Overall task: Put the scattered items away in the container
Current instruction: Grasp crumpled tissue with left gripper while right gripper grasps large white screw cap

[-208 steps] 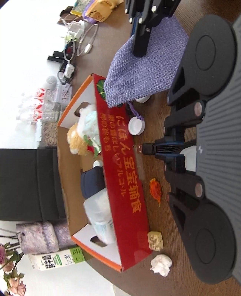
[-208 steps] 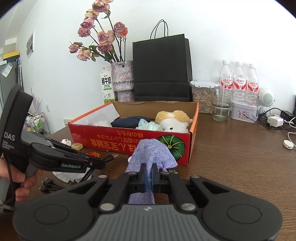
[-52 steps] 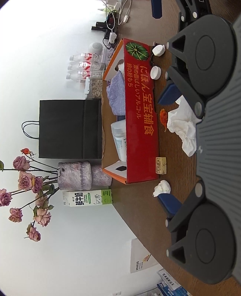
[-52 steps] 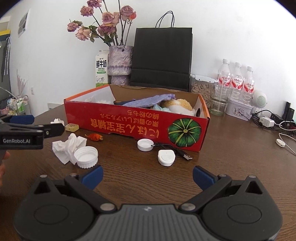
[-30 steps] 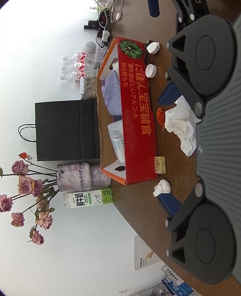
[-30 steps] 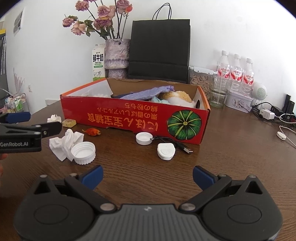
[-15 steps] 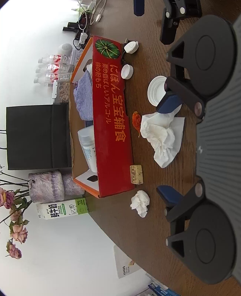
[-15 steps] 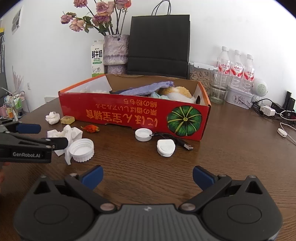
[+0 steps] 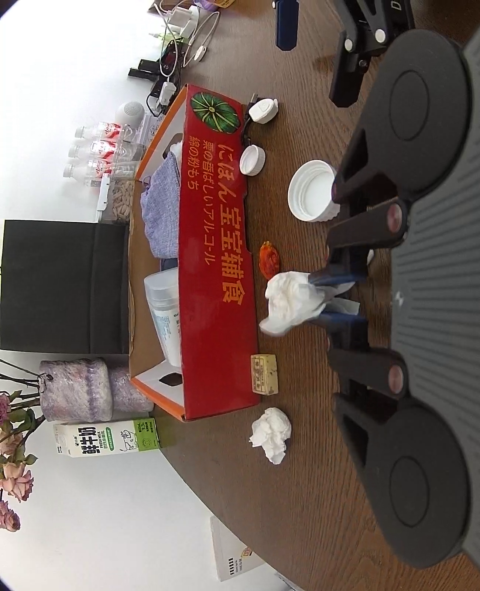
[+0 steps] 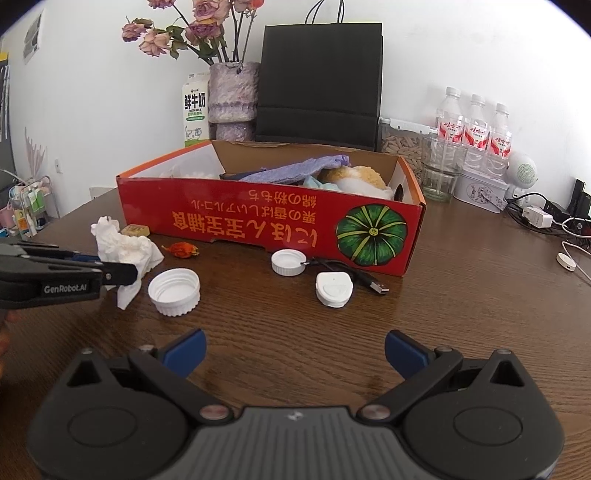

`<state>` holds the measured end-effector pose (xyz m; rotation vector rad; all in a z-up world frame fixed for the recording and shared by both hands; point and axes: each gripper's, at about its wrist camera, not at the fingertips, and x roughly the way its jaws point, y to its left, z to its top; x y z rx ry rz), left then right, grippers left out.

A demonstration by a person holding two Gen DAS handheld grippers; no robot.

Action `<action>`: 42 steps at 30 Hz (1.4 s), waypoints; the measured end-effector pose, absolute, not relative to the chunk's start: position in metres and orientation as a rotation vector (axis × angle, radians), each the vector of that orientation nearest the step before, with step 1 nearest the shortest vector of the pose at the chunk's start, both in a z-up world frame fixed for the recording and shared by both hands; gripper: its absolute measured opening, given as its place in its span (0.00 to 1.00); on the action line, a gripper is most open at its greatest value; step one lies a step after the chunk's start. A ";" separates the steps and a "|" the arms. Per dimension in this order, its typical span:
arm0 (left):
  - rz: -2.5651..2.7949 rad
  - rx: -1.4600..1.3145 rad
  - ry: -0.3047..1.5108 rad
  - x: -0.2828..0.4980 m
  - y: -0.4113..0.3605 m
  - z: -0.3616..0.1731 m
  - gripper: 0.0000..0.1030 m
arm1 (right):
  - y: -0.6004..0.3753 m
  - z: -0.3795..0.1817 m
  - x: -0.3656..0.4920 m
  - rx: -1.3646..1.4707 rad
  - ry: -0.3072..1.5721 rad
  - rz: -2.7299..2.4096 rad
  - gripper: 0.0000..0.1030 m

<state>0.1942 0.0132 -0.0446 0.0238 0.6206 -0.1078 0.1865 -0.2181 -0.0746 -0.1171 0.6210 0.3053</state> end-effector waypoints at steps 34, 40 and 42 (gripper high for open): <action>-0.014 -0.092 0.561 0.175 0.072 -0.038 0.12 | -0.135 -0.074 0.208 -0.124 0.621 0.442 0.38; -0.012 -0.085 0.561 0.175 0.071 -0.039 0.12 | -0.138 -0.072 0.204 -0.120 0.592 0.448 0.37; -0.009 -0.078 0.552 0.174 0.070 -0.038 0.12 | -0.141 -0.070 0.204 -0.104 0.590 0.454 0.37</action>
